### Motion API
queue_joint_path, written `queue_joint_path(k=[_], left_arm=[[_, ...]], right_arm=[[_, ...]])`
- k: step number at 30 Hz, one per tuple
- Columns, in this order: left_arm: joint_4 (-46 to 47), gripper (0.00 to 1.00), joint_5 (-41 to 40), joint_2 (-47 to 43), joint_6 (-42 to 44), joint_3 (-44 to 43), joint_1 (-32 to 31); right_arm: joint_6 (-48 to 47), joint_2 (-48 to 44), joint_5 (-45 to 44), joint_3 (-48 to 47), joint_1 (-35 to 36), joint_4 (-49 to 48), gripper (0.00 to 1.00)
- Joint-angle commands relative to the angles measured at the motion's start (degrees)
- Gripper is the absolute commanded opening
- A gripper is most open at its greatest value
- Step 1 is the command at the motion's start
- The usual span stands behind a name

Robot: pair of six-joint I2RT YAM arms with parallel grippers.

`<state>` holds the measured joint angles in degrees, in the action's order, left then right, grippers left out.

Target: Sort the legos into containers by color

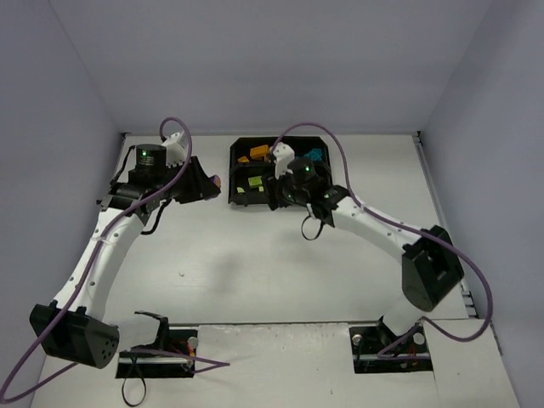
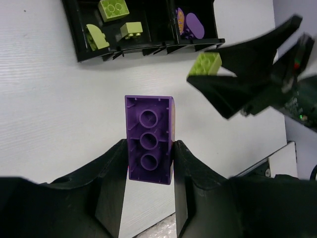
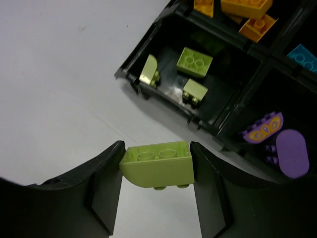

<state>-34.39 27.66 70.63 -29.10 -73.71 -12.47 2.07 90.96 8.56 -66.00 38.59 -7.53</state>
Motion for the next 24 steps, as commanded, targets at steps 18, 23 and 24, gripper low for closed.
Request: queue_joint_path(k=[18,23,24], left_arm=[[-1.5,0.11,-10.7,-15.4,7.6,8.1,-0.3],[2.6,0.11,-8.2,-16.0,11.3,9.8,-0.6],[3.6,0.11,-8.1,-16.3,12.3,10.3,-0.8]], right_arm=[[18.1,30.8,-18.8,-33.5,-0.7,0.6,0.57],[16.7,25.9,-13.8,-31.6,-0.8,1.3,0.72],[16.7,24.8,-12.4,-30.7,-1.0,1.3,0.73]])
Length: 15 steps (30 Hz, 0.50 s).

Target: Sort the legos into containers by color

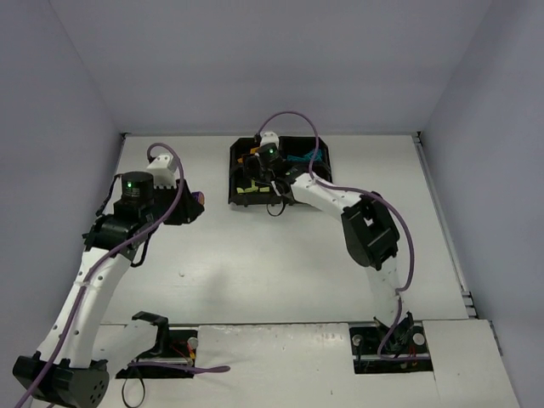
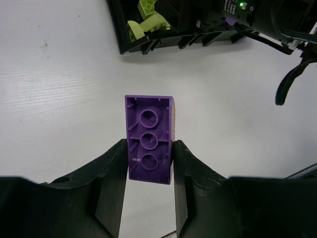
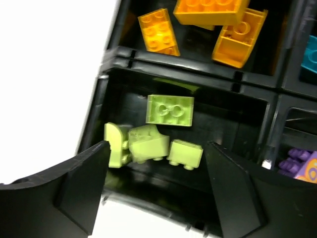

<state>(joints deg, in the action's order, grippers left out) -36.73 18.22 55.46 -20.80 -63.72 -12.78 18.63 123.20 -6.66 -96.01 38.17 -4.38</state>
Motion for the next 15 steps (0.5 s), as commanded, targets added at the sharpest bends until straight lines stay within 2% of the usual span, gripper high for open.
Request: queue_joint_path(k=[1,9,15], left_arm=[[7.1,0.11,1.3,-1.8,4.9,0.9,-0.8],[16.6,0.11,2.5,-3.0,19.2,5.0,-4.7],[20.2,0.11,-1.1,-2.7,29.8,6.0,-10.1]], right_arm=[[0.2,-10.2,5.5,0.3,-0.6,-1.9,0.75],[1.1,-24.6,29.1,6.8,-1.3,-1.9,0.73],[5.7,-28.1,41.3,8.0,-1.1,-1.9,0.72]])
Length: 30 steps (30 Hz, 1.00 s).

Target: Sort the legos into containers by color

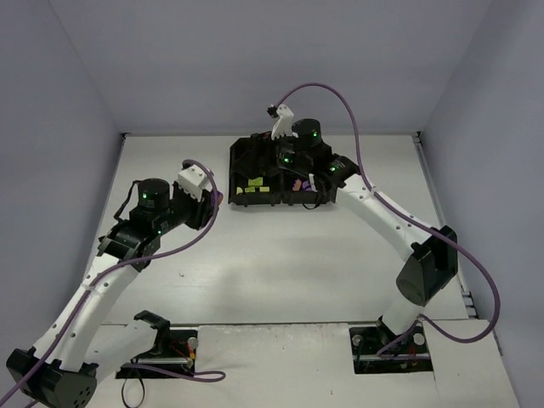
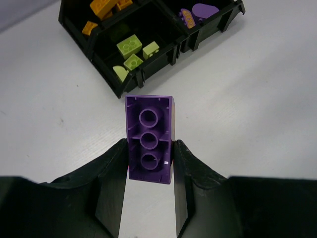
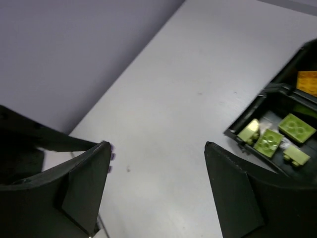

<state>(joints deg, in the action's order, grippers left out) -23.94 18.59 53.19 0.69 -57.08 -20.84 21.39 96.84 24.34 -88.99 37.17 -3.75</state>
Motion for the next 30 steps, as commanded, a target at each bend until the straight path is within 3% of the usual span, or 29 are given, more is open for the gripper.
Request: queue_joint_path(k=[1,30], left_arm=[[8.6,0.11,-2.5,-0.2,9.1,-0.7,-3.1],[15.2,0.12,-4.4,5.8,12.8,-3.6,-9.3]], right_arm=[[4.3,-1.9,11.2,1.3,-0.2,-2.5,0.72],[10.0,-1.0,18.7,6.4,1.0,-8.2,0.64]])
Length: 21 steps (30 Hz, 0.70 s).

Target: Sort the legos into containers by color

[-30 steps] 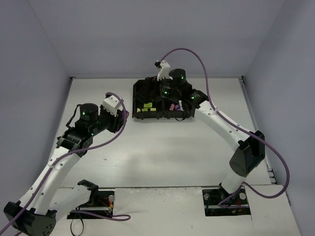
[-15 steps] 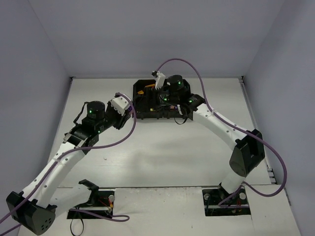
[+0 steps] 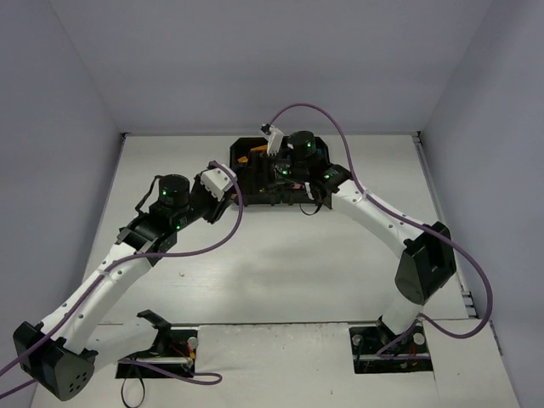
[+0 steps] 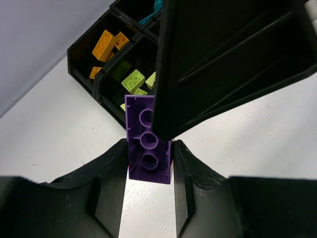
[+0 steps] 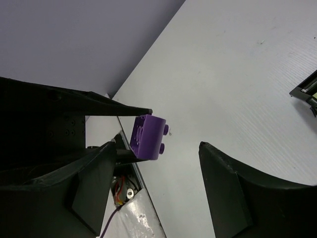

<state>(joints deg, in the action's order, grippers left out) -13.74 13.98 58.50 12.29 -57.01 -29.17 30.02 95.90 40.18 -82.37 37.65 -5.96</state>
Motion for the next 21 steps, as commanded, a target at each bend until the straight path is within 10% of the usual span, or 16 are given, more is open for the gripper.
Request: queue_joint_path(k=[1,7,12,14,18,21], left_arm=[[5.3,0.12,0.2,0.6,1.2,-3.6,-1.5],[6.4,0.11,-0.6,1.4,1.7,-4.0,-3.2],[6.8,0.13,-1.6,2.1,1.4,-4.2,-3.4],[6.8,0.2,-2.3,2.3,1.1,-4.2,-3.5],[7.1,0.78,-6.7,2.4,-2.6,-3.5,-3.4],[5.7,0.79,-9.6,3.0,-6.8,-3.8,-3.4]], right_arm=[[1.7,0.2,3.1,-0.2,0.6,-6.3,0.64],[2.1,1.1,3.8,0.0,0.7,-7.0,0.52],[1.8,0.7,3.8,1.1,0.3,-7.1,0.1],[1.4,0.3,3.5,1.7,-0.2,-7.0,0.0],[0.5,-0.8,2.3,3.6,-2.6,-6.7,0.0],[-0.9,-2.2,-1.1,5.7,-6.5,-5.9,0.0]])
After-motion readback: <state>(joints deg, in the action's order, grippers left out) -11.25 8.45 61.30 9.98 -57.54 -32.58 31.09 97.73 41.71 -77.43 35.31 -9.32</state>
